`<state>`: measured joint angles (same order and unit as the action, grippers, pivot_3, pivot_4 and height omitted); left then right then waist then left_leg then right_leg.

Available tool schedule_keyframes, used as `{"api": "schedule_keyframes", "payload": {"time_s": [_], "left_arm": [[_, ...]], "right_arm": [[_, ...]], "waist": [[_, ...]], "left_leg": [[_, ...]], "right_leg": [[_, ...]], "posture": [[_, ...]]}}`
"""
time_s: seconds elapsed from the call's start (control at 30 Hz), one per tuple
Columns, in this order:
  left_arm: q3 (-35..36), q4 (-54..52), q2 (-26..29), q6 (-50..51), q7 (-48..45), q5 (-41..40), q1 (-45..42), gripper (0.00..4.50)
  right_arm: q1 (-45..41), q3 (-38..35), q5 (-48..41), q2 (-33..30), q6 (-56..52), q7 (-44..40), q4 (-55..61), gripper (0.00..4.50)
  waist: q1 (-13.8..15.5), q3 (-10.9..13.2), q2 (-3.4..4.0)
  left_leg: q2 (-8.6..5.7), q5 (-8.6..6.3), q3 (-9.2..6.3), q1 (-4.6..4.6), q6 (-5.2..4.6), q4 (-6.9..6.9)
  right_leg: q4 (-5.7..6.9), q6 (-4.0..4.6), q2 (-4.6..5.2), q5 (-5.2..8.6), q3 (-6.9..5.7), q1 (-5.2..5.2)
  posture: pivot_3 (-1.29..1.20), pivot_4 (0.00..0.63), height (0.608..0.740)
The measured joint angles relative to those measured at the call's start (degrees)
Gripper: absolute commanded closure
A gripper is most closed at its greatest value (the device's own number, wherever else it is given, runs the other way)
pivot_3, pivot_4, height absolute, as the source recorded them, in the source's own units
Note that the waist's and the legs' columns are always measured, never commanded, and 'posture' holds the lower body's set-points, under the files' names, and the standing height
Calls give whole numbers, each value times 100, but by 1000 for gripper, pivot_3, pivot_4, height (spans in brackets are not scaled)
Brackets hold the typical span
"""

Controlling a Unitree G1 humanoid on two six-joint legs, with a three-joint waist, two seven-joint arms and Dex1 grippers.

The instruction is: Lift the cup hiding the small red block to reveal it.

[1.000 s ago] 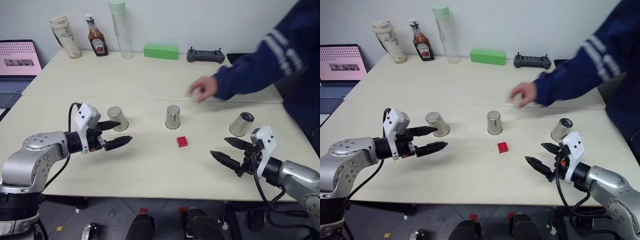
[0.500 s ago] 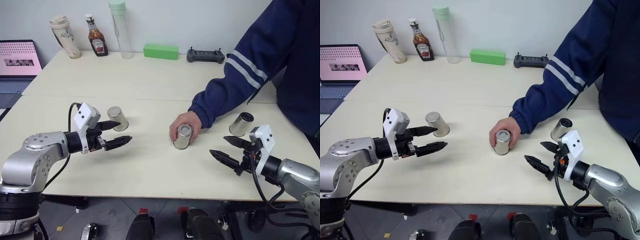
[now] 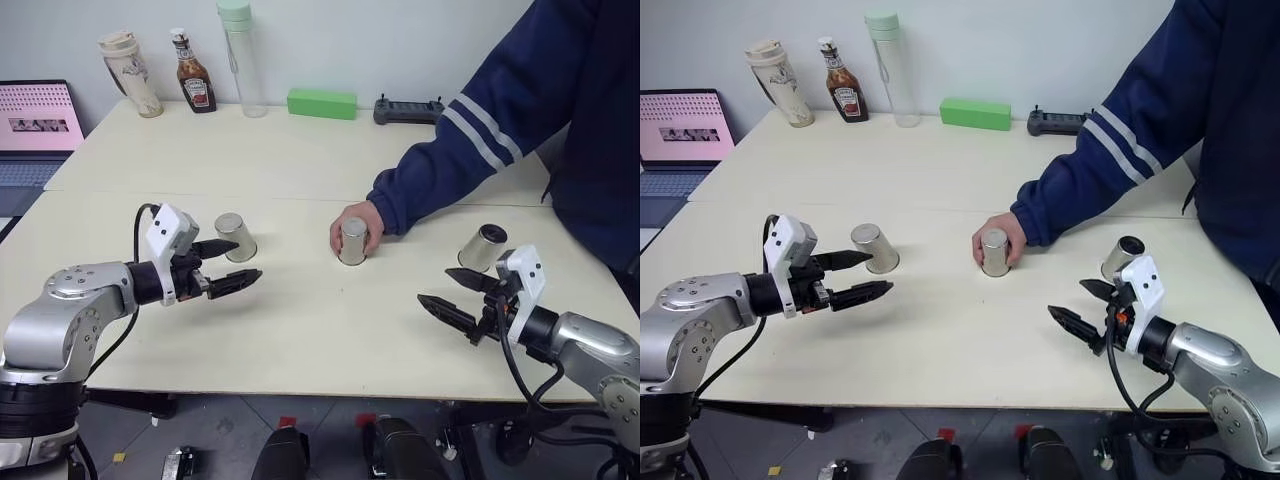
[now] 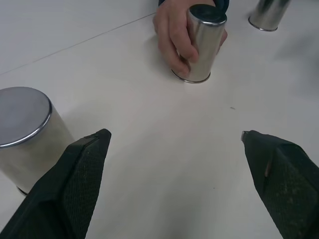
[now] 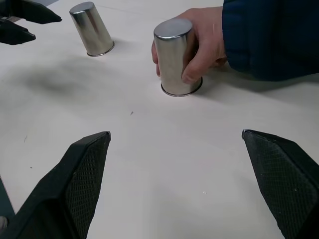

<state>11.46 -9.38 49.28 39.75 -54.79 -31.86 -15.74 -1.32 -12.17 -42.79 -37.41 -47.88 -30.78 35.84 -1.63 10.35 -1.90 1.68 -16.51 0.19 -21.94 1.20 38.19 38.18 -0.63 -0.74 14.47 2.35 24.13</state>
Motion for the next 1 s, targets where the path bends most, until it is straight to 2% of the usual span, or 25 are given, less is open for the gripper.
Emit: {"api": "schedule_keyframes", "payload": {"time_s": [0.67, 1.0], "left_arm": [[0, 3, 1, -25, -42, 57, 10, 0], [1, 5, 3, -57, -97, 92, 63, 0]], "right_arm": [[-144, 14, -15, 21, -14, 106, 0, 15], [-144, 14, -14, 122, -14, 135, -11, 15]], "waist": [[0, 0, 0], [-2, 0, 0]], "left_leg": [[0, 0, 1, 1, 0, 7], [-1, 0, 2, 6, 0, 59]], "right_leg": [[10, 0, 0, 0, 1, 0], [69, 0, -3, 2, 5, 1]], "posture": [[0, 150, 740], [0, 150, 740]]}}
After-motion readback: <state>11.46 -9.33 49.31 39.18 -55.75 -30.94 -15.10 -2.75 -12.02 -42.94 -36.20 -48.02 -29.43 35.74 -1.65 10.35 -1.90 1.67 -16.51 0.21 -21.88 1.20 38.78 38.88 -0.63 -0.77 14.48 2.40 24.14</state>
